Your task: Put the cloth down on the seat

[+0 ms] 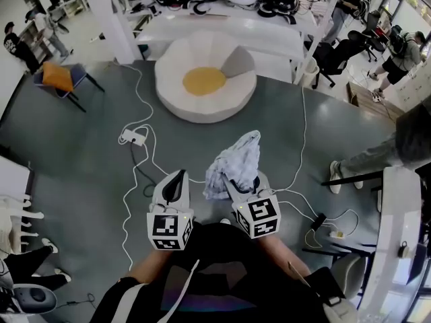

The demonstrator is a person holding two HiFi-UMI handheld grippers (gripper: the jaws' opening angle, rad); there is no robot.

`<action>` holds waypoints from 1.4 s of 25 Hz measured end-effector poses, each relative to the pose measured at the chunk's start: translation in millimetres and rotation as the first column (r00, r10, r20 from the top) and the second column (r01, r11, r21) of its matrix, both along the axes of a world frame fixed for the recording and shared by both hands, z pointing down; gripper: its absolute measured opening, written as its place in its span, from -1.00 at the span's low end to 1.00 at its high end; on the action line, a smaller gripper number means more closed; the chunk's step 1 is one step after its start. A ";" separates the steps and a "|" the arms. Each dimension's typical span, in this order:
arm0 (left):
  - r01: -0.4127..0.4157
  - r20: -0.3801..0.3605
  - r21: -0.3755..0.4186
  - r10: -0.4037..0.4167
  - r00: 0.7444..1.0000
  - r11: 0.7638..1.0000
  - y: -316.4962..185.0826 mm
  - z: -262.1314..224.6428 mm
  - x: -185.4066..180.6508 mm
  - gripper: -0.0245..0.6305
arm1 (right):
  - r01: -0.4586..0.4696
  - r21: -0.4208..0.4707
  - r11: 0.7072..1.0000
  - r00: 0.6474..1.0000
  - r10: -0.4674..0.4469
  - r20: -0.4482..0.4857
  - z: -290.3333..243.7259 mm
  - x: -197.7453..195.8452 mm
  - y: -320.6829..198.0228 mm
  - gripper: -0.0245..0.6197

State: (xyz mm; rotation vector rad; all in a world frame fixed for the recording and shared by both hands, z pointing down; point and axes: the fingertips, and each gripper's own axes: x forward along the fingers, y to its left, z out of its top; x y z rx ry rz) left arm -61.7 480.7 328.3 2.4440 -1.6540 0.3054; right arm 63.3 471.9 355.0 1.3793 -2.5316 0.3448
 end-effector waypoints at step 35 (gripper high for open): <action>-0.108 -0.042 0.005 0.108 0.993 0.994 -233.2 11.6 -17.7 -0.92 | -0.128 -0.035 0.991 0.990 0.126 -0.059 11.0 -11.7 -207.2 -0.31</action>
